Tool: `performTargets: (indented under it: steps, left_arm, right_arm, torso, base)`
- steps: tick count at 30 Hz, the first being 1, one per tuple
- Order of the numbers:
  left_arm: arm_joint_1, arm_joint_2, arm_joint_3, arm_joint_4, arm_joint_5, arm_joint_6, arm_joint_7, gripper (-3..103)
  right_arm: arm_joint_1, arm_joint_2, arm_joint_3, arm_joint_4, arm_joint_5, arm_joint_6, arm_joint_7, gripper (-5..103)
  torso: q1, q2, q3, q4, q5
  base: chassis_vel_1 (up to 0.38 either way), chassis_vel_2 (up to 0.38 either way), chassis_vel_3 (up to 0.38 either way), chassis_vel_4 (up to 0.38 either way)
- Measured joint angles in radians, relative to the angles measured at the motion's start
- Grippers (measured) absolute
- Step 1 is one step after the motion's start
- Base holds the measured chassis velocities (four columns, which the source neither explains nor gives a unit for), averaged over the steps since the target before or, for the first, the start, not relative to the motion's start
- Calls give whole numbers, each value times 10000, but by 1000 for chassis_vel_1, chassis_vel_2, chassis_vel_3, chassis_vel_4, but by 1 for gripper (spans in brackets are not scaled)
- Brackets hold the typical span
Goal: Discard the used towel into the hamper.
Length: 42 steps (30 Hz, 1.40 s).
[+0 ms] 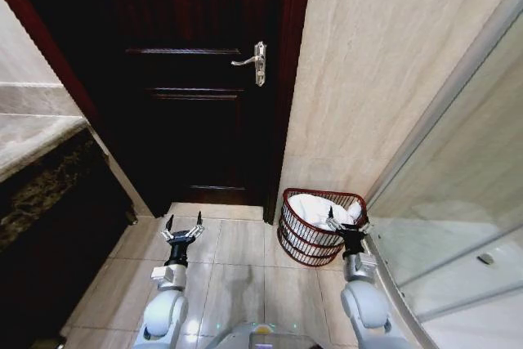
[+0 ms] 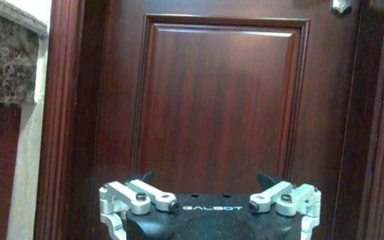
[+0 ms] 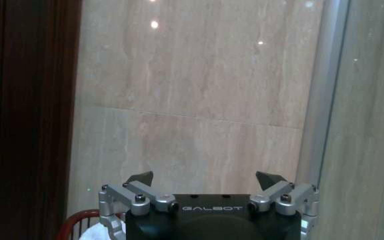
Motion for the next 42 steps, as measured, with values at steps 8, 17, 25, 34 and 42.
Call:
performTargets:
  steps: [8, 17, 25, 34, 42]
  left_arm:
    - [29, 67, -57, 0, 23, -43, 0, 100]
    - [6, 61, -36, 14, 86, 39, -1, 100]
    - [-44, 78, -48, 41, -27, -112, -11, 100]
    - [-10, 75, -83, -8, -105, -129, -44, 100]
    - [40, -2, -91, -111, -74, -122, -44, 100]
  right_arm:
    - [43, 6, -124, -66, -51, 276, 162, 100]
    - [-14, -5, -53, -57, -118, 430, 271, 100]
    - [-73, -9, -33, -42, -98, 501, 275, 100]
    - [-224, -11, 391, 74, 238, 435, -94, 100]
    - [-453, -32, 528, 160, 239, 272, -308, 100]
  torso:
    - [0, 0, 0, -1, -1]
    - [0, 0, 0, -1, 0]
    - [0, 0, 0, 0, 0]
    - [0, 0, 0, -1, 0]
    - [-2, 0, 0, -1, 0]
  base:
    - [25, 27, -24, -24]
    - [-3, -1, -11, -8]
    - [0, 0, 0, 0]
    - [0, 0, 0, 0]
    - [0, 0, 0, 0]
